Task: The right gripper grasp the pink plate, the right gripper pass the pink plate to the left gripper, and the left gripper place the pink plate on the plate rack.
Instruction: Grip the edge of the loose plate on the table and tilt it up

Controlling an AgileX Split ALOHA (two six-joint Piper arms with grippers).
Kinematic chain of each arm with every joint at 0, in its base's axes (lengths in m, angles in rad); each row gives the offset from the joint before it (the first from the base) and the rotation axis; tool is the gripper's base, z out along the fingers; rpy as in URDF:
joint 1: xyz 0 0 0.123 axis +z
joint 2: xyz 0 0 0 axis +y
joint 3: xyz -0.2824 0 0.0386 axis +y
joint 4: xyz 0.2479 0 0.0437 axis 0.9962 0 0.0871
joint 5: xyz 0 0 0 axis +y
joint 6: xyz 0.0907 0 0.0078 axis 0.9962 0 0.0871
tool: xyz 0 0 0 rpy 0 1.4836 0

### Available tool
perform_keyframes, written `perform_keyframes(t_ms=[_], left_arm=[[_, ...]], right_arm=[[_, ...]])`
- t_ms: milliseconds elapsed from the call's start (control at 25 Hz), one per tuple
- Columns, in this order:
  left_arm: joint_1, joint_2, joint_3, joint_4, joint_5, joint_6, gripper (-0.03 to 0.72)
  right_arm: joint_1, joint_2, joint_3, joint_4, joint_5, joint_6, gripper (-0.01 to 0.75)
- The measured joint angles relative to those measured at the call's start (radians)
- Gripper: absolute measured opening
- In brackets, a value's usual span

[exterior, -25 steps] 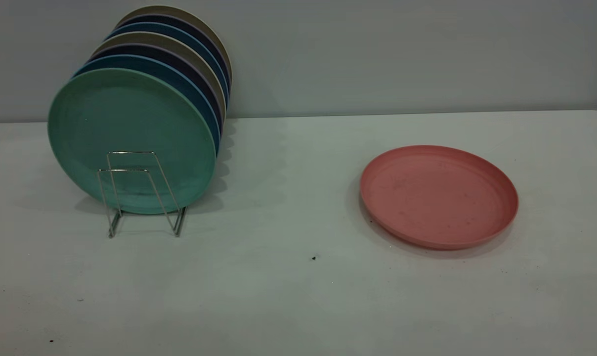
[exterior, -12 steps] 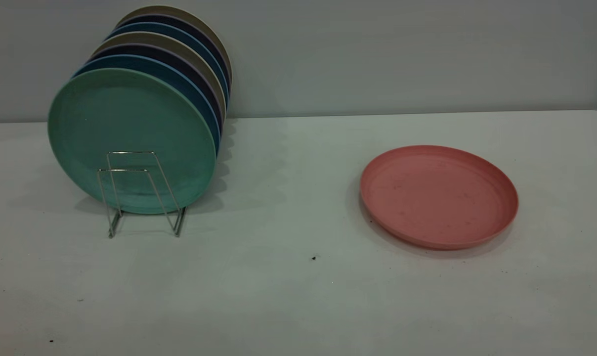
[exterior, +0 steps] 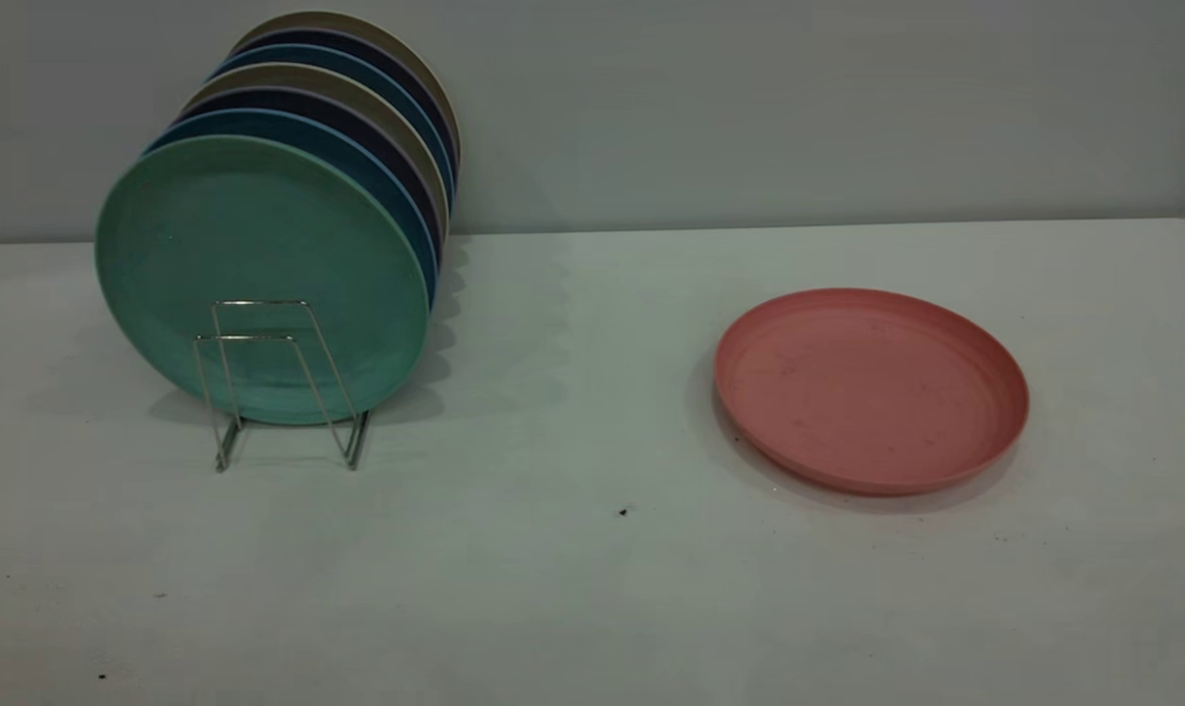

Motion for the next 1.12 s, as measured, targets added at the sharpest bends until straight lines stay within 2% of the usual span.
perform_keyframes(t_ms=[480, 680, 800, 960, 1120], left_arm=[[0.0, 0.452, -0.084, -0.073, -0.234, -0.003, 0.316], [0.0, 0.533, -0.106, -0.203, -0.287, 0.104, 0.316], [0.0, 0.537, -0.109, -0.227, -0.308, 0.144, 0.316], [0.0, 0.537, -0.109, -0.227, -0.308, 0.174, 0.316], [0.0, 0.537, -0.109, -0.21, -0.308, 0.194, 0.316]], right_arm=[[0.0, 0.521, -0.001, 0.046, -0.289, -0.024, 0.547], [0.0, 0.832, -0.001, 0.152, -0.446, -0.025, 0.533], [-0.001, 0.993, -0.002, 0.268, -0.538, -0.061, 0.533], [-0.029, 1.166, -0.011, 0.457, -0.605, -0.226, 0.533], [-0.115, 1.292, -0.075, 0.684, -0.595, -0.462, 0.533]])
